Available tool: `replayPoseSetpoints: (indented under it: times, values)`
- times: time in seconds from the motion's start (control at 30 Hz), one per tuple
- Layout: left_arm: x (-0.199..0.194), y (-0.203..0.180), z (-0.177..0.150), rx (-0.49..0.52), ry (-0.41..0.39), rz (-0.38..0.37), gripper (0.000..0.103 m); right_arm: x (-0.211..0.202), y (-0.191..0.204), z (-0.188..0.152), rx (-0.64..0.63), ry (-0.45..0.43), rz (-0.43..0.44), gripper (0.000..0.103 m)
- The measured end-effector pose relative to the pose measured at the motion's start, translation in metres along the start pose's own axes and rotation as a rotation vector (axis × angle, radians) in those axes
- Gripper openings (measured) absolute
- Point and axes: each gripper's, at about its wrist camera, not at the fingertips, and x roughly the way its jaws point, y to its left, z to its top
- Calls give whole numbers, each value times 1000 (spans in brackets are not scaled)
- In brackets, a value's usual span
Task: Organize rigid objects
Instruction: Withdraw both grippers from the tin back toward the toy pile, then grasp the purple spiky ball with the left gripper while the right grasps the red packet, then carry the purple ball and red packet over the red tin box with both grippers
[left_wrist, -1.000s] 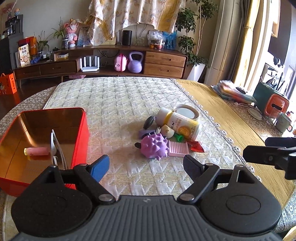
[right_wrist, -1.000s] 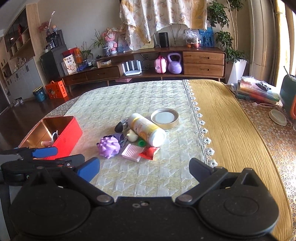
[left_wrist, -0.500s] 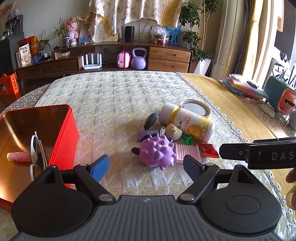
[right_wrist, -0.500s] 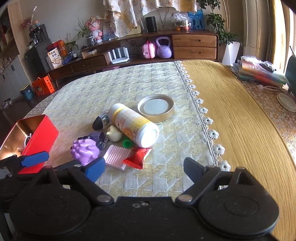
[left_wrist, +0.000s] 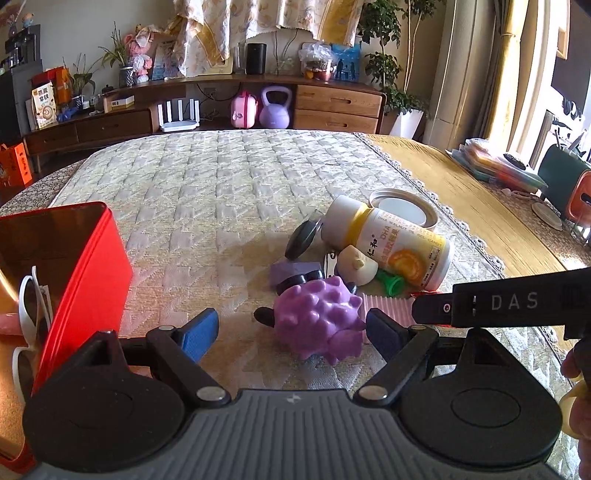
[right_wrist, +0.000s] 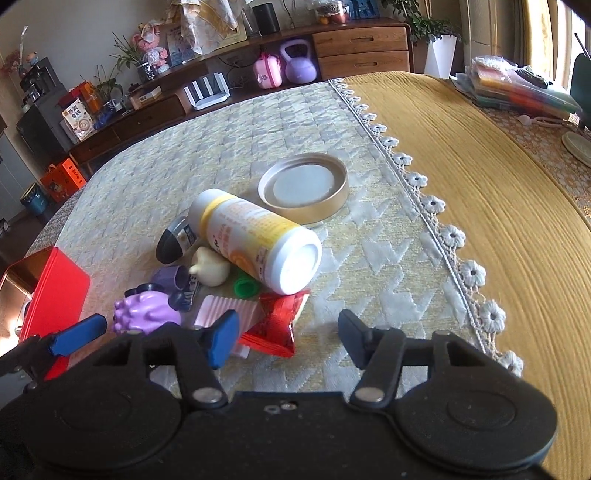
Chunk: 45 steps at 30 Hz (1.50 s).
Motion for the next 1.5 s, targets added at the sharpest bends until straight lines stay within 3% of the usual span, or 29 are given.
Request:
replayPoseSetpoints:
  times: [0.17, 0.23, 0.37, 0.5, 0.9, 1.5]
  values:
    - [7, 4, 1, -11, 3, -21, 87, 2, 6, 1, -9, -11, -10, 47]
    - [8, 5, 0, -6, 0, -37, 83, 2, 8, 1, -16, -13, -19, 41]
    - [9, 5, -1, -1, 2, -71, 66, 1, 10, -1, -14, -17, -14, 31]
    - [8, 4, -1, -1, 3, -76, 66, 0, 12, -1, -12, -22, -18, 24]
    - [-2, 5, -1, 2, 45, -30, 66, -23, 7, -10, 2, -41, -33, 22]
    - [-57, 8, -5, -6, 28, -56, 65, -88, 21, -32, -50, -85, 6, 22]
